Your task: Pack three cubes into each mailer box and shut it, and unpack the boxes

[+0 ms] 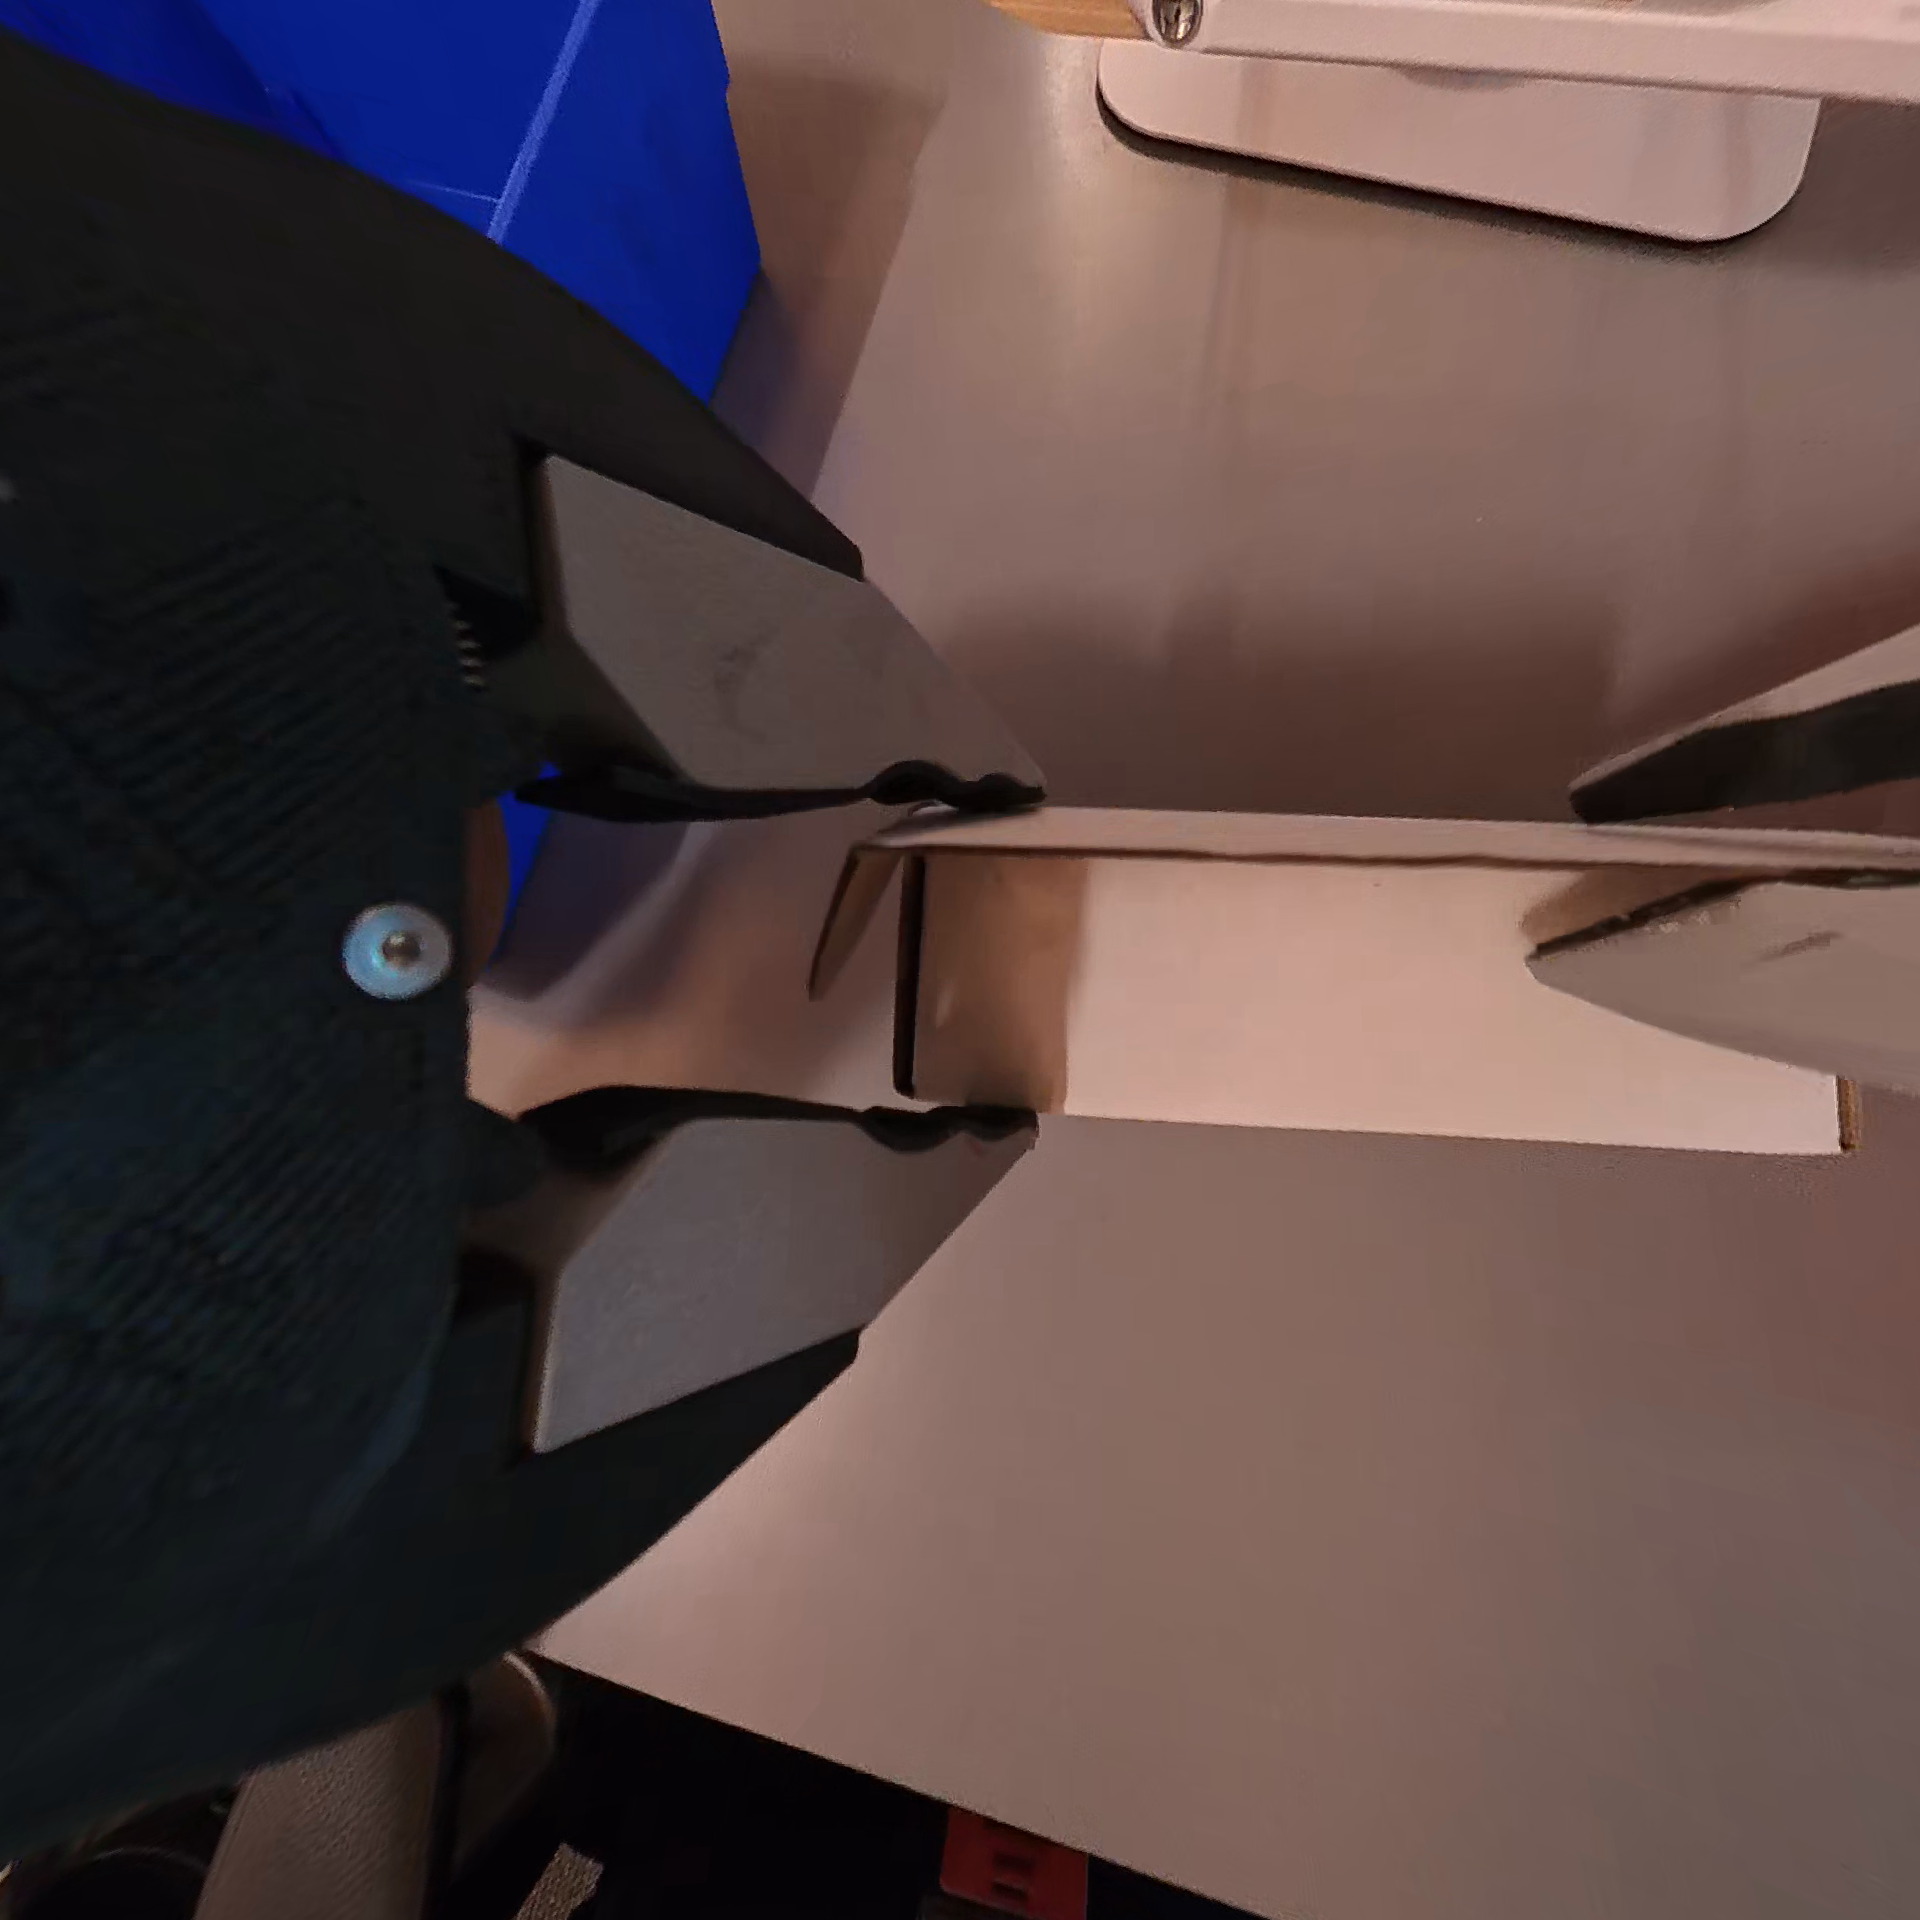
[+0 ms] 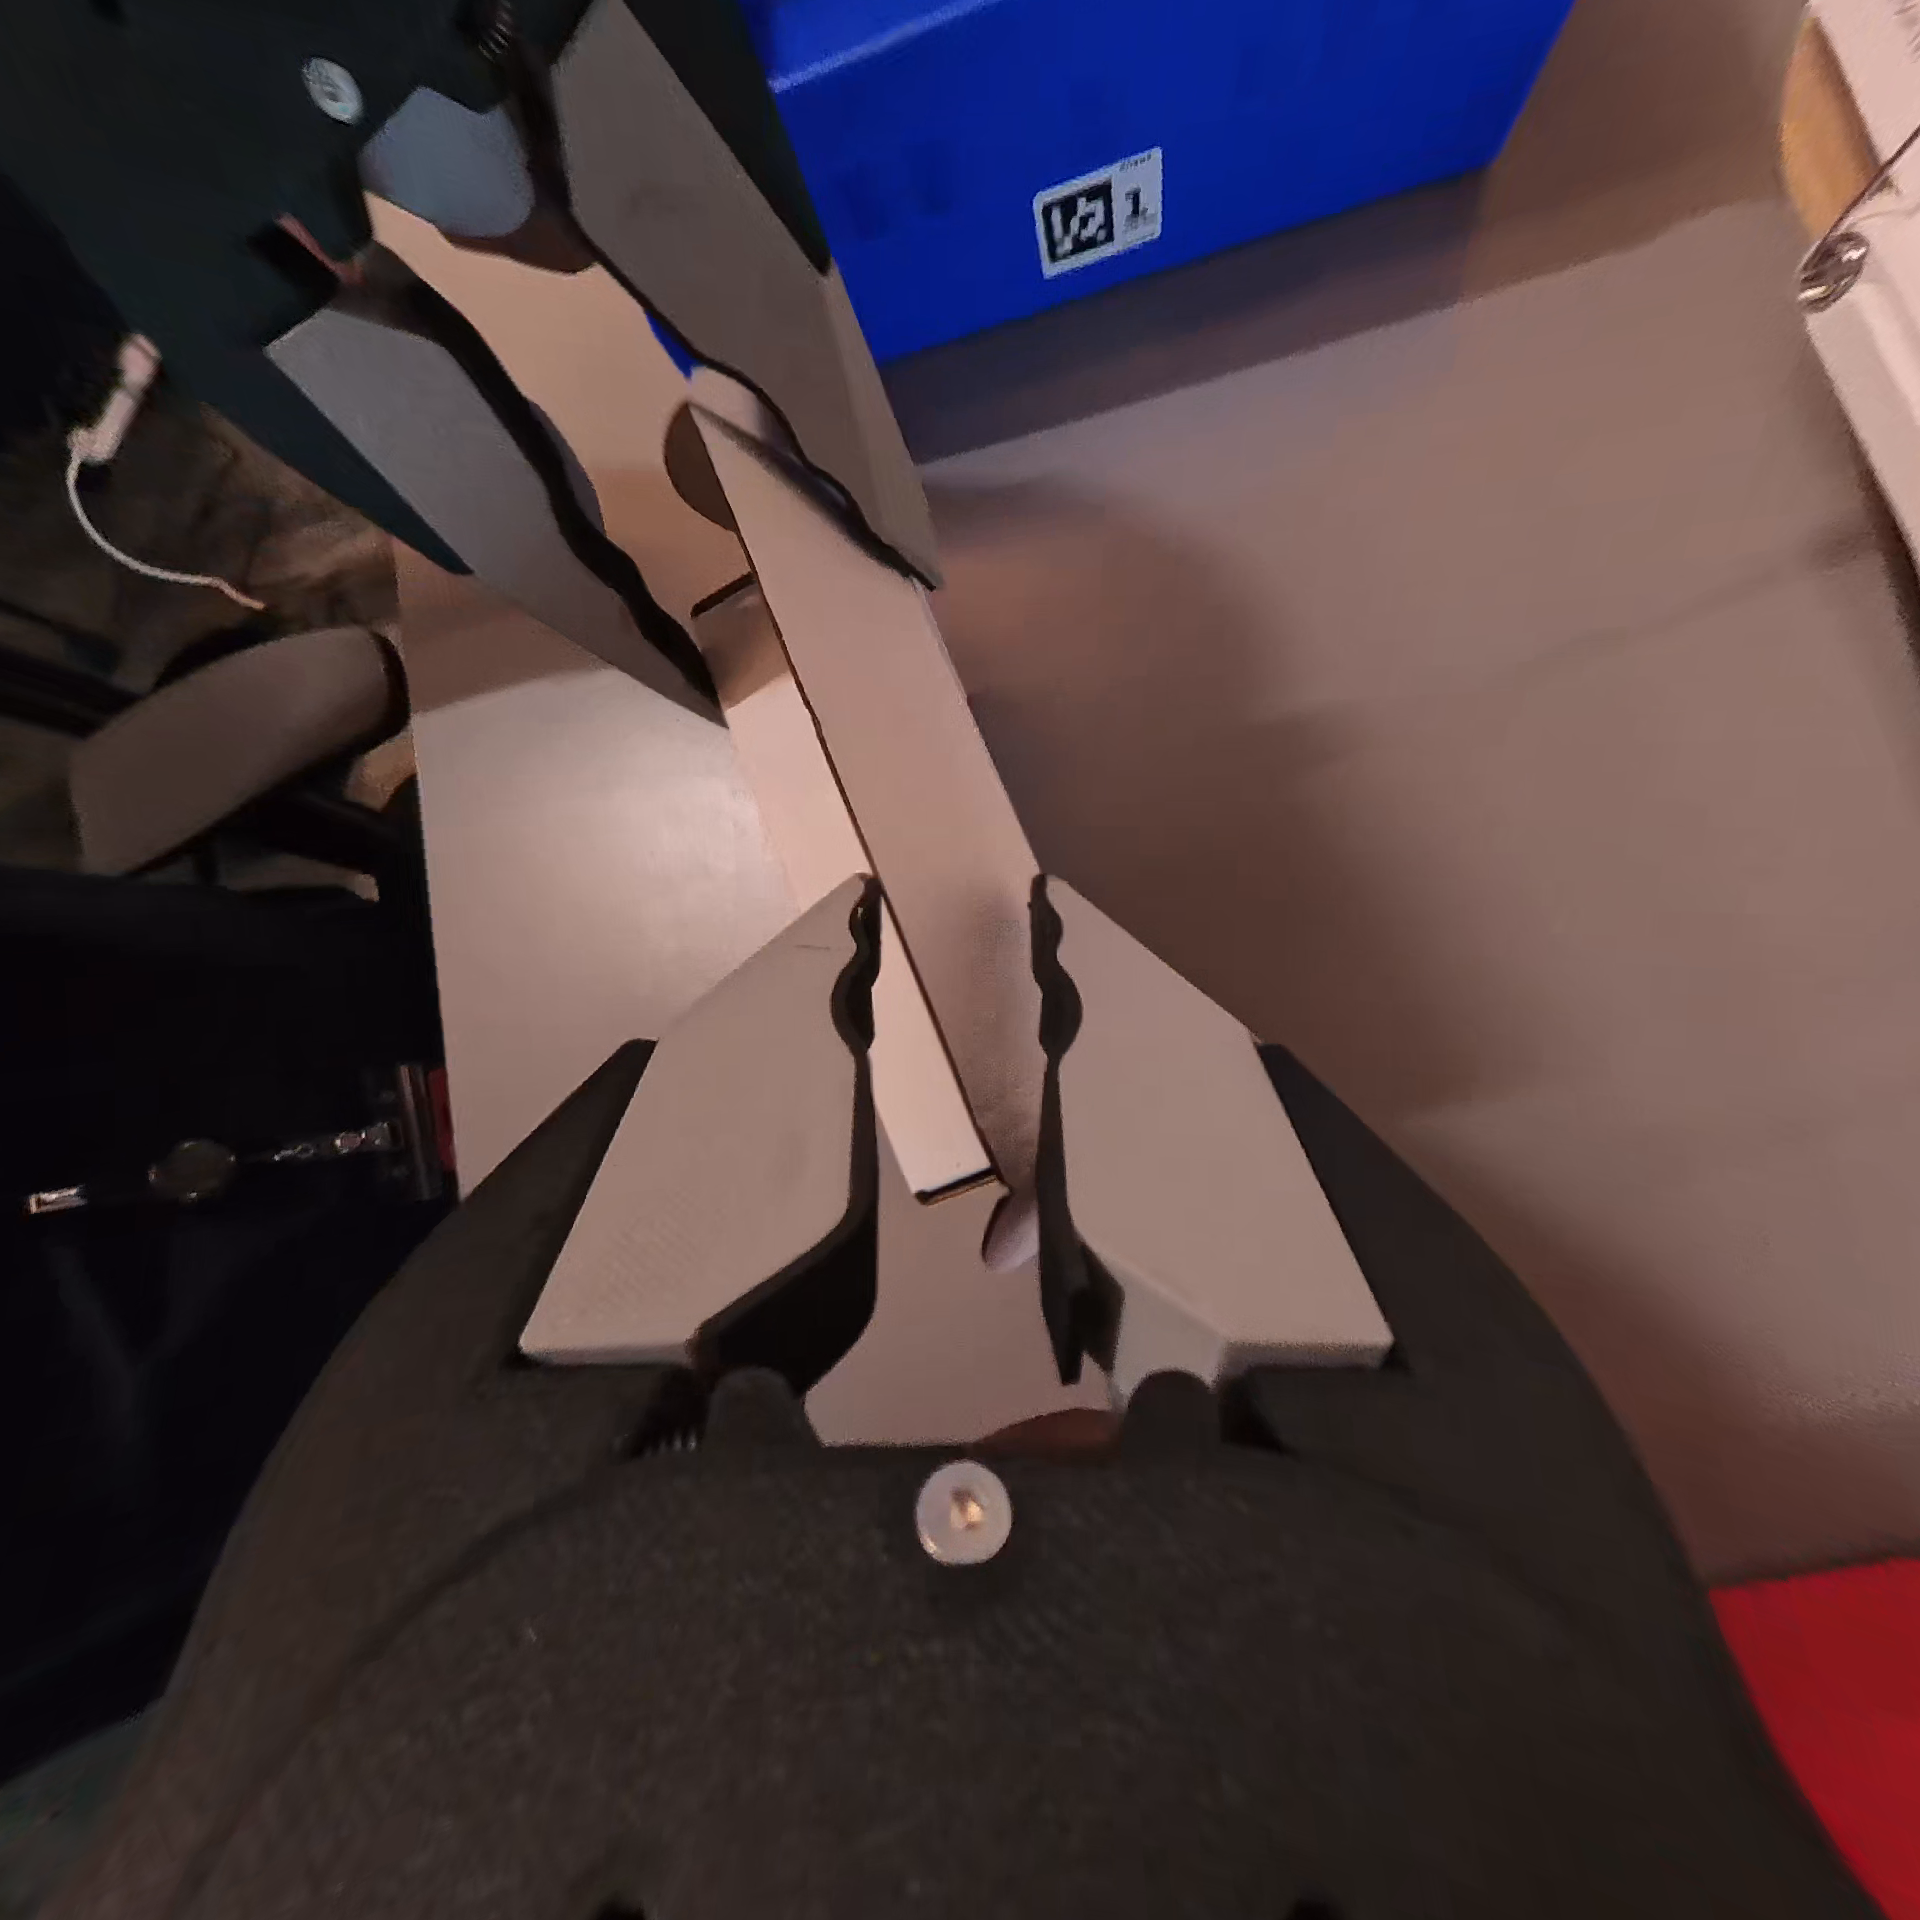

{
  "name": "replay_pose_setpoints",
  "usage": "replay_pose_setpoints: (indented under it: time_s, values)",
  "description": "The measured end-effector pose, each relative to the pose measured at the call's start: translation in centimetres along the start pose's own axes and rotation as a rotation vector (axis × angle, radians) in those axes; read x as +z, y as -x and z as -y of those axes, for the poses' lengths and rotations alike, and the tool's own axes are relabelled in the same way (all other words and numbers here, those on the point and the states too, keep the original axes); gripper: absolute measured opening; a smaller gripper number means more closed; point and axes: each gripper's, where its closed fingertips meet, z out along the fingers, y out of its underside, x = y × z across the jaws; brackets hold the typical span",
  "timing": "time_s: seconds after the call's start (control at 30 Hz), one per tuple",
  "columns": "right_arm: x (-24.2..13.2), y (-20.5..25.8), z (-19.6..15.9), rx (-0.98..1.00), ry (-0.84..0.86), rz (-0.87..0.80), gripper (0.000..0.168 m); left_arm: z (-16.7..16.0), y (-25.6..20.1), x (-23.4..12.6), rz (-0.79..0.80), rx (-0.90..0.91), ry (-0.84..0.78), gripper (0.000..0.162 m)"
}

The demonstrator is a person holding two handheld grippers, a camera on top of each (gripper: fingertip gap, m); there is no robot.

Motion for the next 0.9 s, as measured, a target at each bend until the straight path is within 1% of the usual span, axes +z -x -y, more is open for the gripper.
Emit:
replay_pose_setpoints:
  time_s: [0.07,0.13,0.2,0.3,0.37,0.43,0.53,0.6,0.67,0.73,0.8,0.9]
  values:
    - [-0.9,0.6,0.3,-0.012,-0.052,-0.016,0.027,0.0,0.0,0.0,-0.004,-0.002,0.000,0.056]
    - [-2.2,0.8,0.4,-0.026,-0.090,-0.064,0.032,0.0,0.0,0.0,-0.006,0.002,0.006,0.056]
    - [-3.6,1.5,0.0,-0.071,-0.132,-0.103,0.033,-0.4,-0.1,-0.1,-0.001,0.003,0.029,0.057]
    - [-5.0,1.3,-2.1,-0.154,-0.144,-0.259,0.033,-1.1,0.0,-0.7,0.043,-0.018,0.038,0.056]
    - [-5.1,0.7,-3.8,-0.178,-0.134,-0.357,0.034,-1.2,-0.6,-1.6,0.060,-0.054,-0.012,0.058]
    - [-4.6,0.6,-5.2,-0.175,-0.123,-0.399,0.035,-1.7,-0.7,-2.8,0.124,-0.098,-0.057,0.058]
    - [-3.9,0.1,-5.9,-0.155,-0.134,-0.442,0.033,-2.3,-0.9,-5.0,0.220,-0.203,-0.152,0.060]
    - [-3.8,-0.7,-5.9,-0.131,-0.134,-0.475,0.029,-2.5,-1.2,-6.1,0.250,-0.283,-0.223,0.055]
    - [-3.7,-1.3,-5.8,-0.100,-0.124,-0.481,0.027,-2.8,-0.9,-6.5,0.262,-0.353,-0.260,0.047]
    - [-3.6,-1.5,-5.8,-0.068,-0.112,-0.459,0.025,-3.2,-0.4,-6.2,0.252,-0.406,-0.265,0.044]
    - [-3.1,-1.6,-5.9,-0.053,-0.085,-0.427,0.025,-2.7,-0.2,-5.9,0.209,-0.438,-0.292,0.038]
    - [-2.7,-1.4,-6.1,-0.056,-0.058,-0.395,0.007,-1.7,-0.6,-4.9,0.112,-0.454,-0.327,0.031]
